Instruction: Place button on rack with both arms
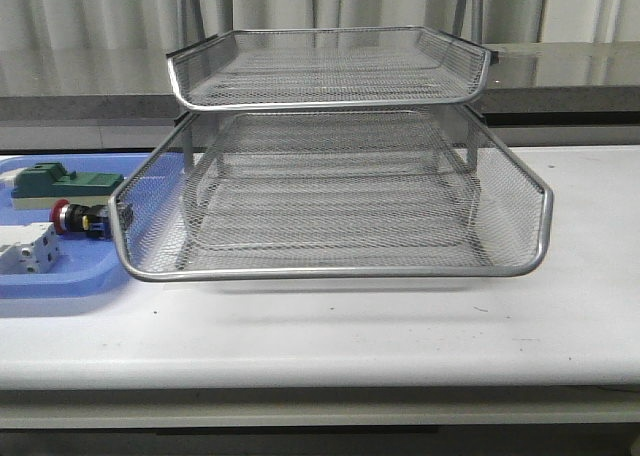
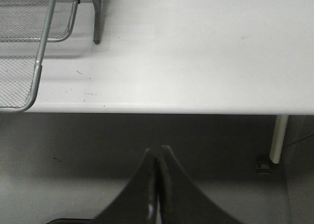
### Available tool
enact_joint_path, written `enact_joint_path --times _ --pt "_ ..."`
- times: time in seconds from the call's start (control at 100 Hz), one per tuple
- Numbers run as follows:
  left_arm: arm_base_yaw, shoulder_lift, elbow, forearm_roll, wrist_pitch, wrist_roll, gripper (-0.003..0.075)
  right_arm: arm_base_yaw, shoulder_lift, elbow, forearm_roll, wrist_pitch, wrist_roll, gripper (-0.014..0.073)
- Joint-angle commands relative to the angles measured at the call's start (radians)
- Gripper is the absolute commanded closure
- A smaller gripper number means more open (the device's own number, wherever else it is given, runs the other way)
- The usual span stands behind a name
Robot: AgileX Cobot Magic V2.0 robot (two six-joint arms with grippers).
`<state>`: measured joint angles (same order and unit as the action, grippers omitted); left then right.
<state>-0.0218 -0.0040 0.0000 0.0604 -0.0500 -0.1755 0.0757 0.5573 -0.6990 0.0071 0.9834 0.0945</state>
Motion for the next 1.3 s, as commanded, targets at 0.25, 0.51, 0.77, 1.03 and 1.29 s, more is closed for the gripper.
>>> enact_joint_path --times 0.25,0.51,0.77,1.03,1.29 --pt "0.002 0.189 -0.321 -0.046 0.255 -0.006 0.0741 0.002 0.002 -0.036 -0.007 -0.048 -0.005 0.0662" --pt "0.002 0.541 -0.616 -0.042 0.451 -0.001 0.0741 0.002 0.002 -0.036 -0.007 -0.048 -0.005 0.0662" --pt "0.002 0.923 -0.894 -0.033 0.709 0.058 0.0741 0.002 0.002 -0.036 -0.007 -0.048 -0.005 0.0662" --pt "0.002 1.279 -1.144 -0.033 0.833 0.118 0.0741 0.002 0.002 -0.036 -0.007 -0.048 -0.005 0.0662" --pt "0.002 1.479 -1.317 -0.042 0.833 0.188 0.0741 0.002 0.002 -0.036 -0.007 -0.048 -0.005 0.0662"
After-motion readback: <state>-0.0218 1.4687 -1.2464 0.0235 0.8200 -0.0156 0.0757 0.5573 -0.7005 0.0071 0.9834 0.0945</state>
